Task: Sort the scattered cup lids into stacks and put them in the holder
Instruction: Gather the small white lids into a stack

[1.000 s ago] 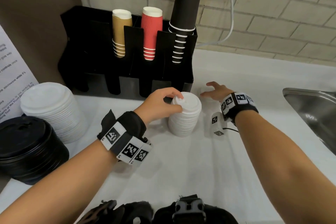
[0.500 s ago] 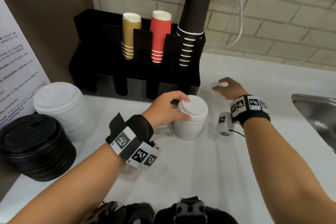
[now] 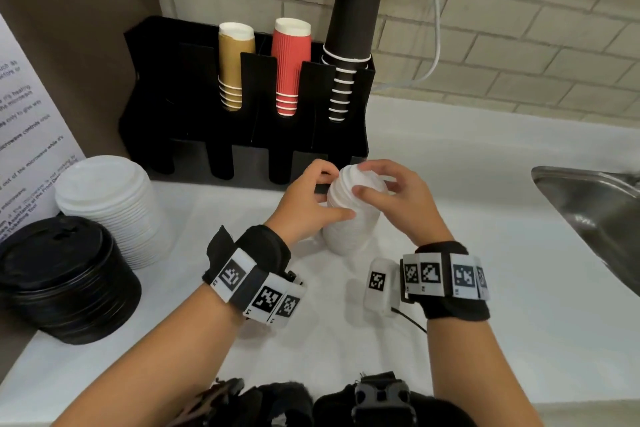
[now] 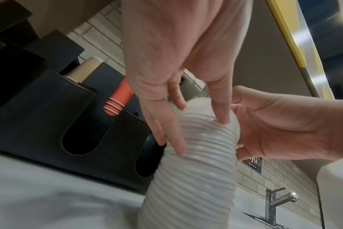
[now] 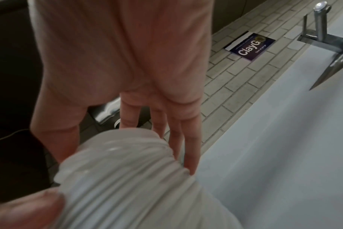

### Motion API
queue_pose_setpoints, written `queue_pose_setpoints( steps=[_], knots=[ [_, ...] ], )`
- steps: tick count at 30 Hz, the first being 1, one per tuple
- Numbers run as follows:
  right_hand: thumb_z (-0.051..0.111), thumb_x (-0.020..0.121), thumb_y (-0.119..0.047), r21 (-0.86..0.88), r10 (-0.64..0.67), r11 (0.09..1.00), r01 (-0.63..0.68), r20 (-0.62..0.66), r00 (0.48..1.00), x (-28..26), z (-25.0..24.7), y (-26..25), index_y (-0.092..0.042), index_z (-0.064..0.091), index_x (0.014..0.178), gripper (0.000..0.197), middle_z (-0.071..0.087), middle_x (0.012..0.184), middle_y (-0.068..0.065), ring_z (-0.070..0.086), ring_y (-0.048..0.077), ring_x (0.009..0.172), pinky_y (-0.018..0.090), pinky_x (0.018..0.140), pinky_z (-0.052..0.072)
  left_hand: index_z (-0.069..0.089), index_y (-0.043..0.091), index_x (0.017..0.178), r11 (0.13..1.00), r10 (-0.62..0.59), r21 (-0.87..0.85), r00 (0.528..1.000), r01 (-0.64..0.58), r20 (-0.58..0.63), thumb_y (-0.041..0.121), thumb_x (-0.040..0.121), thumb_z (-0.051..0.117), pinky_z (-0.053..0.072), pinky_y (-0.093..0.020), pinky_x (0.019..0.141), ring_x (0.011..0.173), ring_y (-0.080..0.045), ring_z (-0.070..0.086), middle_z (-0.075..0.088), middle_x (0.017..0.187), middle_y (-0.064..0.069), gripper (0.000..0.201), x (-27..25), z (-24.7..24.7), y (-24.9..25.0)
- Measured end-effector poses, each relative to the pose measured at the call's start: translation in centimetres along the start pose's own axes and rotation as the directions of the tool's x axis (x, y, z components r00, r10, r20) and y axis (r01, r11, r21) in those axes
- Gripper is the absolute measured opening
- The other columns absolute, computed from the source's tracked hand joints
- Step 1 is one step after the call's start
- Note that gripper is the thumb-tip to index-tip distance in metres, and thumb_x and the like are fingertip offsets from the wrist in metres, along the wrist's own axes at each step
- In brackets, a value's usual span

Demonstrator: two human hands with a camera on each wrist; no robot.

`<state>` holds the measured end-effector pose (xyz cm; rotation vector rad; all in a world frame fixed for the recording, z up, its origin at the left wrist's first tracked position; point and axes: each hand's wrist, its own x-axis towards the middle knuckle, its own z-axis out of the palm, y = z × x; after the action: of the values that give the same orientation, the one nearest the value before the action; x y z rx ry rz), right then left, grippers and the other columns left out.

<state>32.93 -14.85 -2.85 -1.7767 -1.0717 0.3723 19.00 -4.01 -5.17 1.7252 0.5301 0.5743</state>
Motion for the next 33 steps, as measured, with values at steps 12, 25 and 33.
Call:
queue_pose_setpoints(
  steps=[12,25,33],
  knots=[
    [0.079,0.075,-0.028,-0.261,-0.038,0.963,0.058,0.082,0.996,0.5,0.6,-0.6,-0.029,0.069,0.108,0.034,0.058,0.115,-0.003,0.052,0.008,0.104,0.006,0.077,0.034,0.026,0.021,0.144,0.993,-0.101,-0.058,0.995,0.100,-0.024,0.006,0.075,0.083,0.054,-0.045,0.095,0.105,-0.023,0.064,0.053,0.131,0.002,0.090,-0.7,0.6,0.5],
    [0.083,0.072,-0.030,-0.314,-0.055,0.943,0.108,0.173,0.983,0.9,-1.1,0.5,-0.030,0.064,0.115,0.047,0.051,0.119,-0.004,0.047,0.009,0.108,0.013,0.085,0.034,0.022,0.034,0.141,0.976,-0.136,-0.164,0.990,0.141,0.041,0.004,0.087,0.070,0.058,-0.040,0.088,0.122,-0.025,0.054,0.047,0.145,0.000,0.078,-0.1,1.8,-0.2],
    [0.074,0.080,-0.035,-0.390,0.101,0.921,-0.012,0.209,0.973,3.3,-4.0,1.1,-0.040,0.051,0.131,0.056,0.038,0.118,-0.002,0.039,0.010,0.109,0.021,0.091,0.031,0.031,0.021,0.146,0.980,-0.148,-0.134,0.989,0.149,0.022,0.010,0.094,0.062,0.040,-0.047,0.111,0.138,-0.023,0.039,0.037,0.152,-0.008,0.061,2.1,3.1,1.5]
  ],
)
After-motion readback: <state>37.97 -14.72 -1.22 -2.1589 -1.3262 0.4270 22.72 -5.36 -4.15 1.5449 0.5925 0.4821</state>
